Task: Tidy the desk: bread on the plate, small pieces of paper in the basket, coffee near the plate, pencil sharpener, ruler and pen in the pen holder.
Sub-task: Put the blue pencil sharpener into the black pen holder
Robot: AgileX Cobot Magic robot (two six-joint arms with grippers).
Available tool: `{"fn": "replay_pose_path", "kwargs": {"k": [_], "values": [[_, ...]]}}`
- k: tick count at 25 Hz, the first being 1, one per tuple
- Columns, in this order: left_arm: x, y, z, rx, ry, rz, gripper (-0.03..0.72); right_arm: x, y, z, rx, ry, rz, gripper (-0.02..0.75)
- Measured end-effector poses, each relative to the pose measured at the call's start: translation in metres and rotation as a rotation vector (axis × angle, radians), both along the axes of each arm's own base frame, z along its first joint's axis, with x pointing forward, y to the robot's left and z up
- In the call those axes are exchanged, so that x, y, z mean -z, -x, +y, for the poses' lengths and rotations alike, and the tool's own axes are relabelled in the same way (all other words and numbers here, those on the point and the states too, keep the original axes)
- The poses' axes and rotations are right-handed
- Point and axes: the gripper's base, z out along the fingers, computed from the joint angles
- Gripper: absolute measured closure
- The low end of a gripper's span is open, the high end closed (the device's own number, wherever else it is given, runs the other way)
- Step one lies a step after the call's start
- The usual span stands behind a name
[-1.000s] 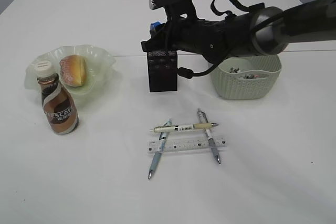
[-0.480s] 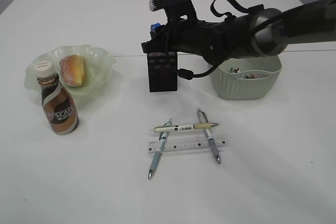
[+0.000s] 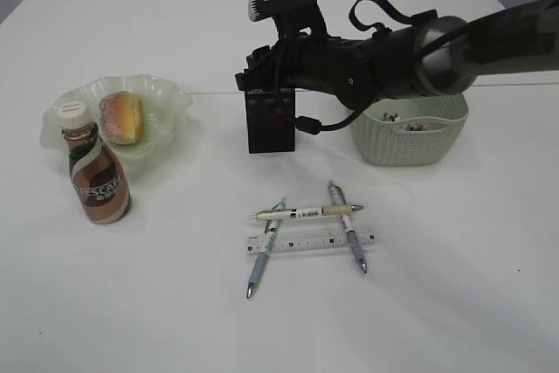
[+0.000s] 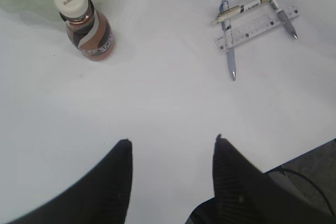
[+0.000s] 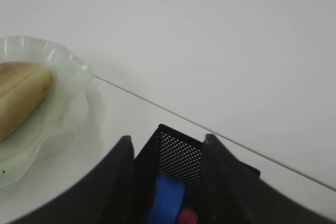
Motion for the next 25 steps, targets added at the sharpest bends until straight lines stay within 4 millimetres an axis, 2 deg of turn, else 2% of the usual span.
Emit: {"fn": "replay_pose_path", "kwargs": {"k": [3, 9, 12, 16, 25], "values": [[0.0, 0.0, 0.0, 0.0, 0.0, 0.0, 0.318, 0.0, 0.0, 0.0, 0.0, 0.0, 0.0, 0.381], [0.0, 0.0, 0.0, 0.0, 0.0, 0.0, 0.318, -0.002, 0.001, -0.001, 0.005, -0.001, 0.018, 0.372], [0.0, -0.001, 0.002, -0.001, -0.023, -0.013, 0.318, -0.018, 0.005, -0.003, 0.02, -0.021, 0.043, 0.372], [0.0, -0.002, 0.004, 0.02, -0.059, -0.032, 0.318, -0.052, 0.018, -0.009, 0.051, -0.058, 0.112, 0.372], [0.002, -0.005, 0.004, 0.065, -0.099, -0.042, 0.318, -0.107, 0.062, -0.026, 0.066, -0.019, 0.36, 0.372]]}}
